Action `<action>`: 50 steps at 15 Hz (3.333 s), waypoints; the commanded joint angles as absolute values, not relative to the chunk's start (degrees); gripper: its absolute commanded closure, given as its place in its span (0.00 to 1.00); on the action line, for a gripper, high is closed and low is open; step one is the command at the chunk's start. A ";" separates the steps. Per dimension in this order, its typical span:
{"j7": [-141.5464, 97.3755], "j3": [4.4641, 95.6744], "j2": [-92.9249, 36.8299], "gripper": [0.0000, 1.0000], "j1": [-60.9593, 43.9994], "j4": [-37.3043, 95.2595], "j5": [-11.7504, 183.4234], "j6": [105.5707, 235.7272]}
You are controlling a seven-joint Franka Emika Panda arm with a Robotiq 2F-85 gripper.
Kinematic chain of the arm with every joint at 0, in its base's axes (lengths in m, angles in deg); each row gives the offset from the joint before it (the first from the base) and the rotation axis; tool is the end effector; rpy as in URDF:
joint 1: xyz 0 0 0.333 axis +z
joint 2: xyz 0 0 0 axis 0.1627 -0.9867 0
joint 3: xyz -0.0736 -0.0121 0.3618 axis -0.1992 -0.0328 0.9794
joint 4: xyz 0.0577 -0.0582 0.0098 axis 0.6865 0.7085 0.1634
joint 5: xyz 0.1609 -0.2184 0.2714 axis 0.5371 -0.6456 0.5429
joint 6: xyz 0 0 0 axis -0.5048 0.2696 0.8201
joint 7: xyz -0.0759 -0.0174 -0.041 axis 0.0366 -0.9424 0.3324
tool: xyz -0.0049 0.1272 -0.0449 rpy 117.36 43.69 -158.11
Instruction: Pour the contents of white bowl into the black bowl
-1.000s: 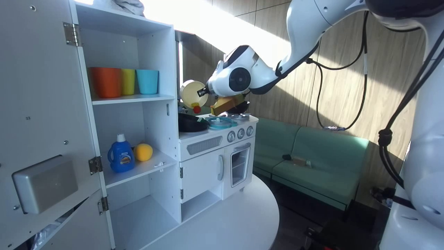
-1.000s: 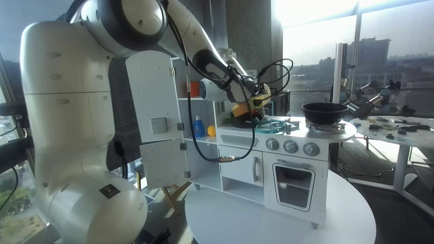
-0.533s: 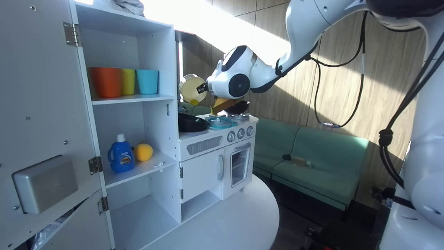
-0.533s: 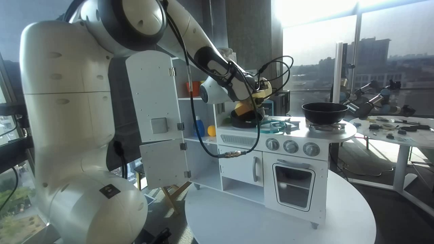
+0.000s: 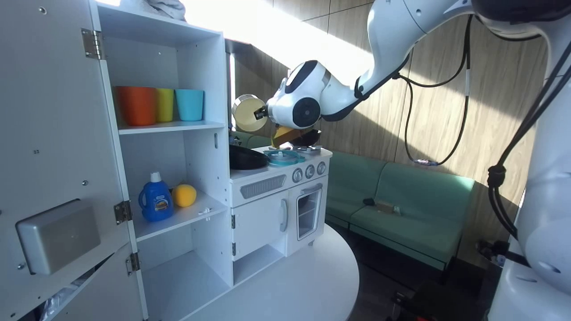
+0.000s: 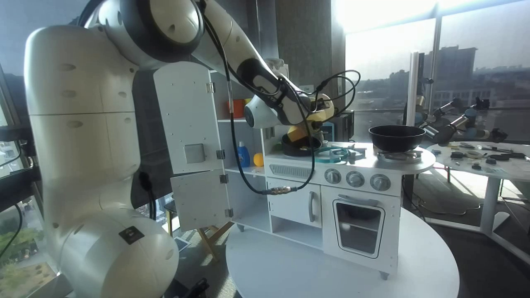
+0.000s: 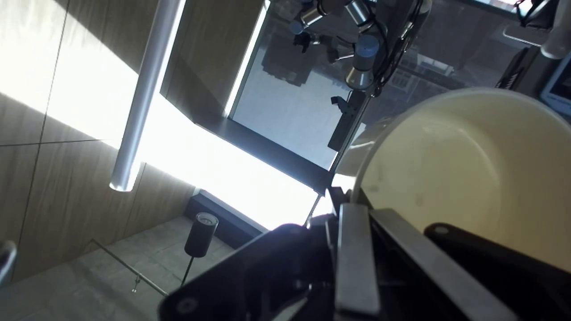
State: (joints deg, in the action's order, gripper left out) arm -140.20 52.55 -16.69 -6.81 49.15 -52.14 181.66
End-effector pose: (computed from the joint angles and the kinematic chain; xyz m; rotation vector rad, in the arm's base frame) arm 0.6287 0.0101 0.5200 1.9083 0.0613 1.7837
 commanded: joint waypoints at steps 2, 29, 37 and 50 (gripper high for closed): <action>-135.81 52.72 -13.63 0.95 -9.77 48.46 -41.95 184.43; -53.22 51.90 -15.65 0.95 -11.91 24.42 71.88 154.11; -46.85 49.95 -24.66 0.95 -12.71 12.02 81.99 141.55; -42.41 47.77 -36.90 0.95 -15.98 -0.67 89.65 133.88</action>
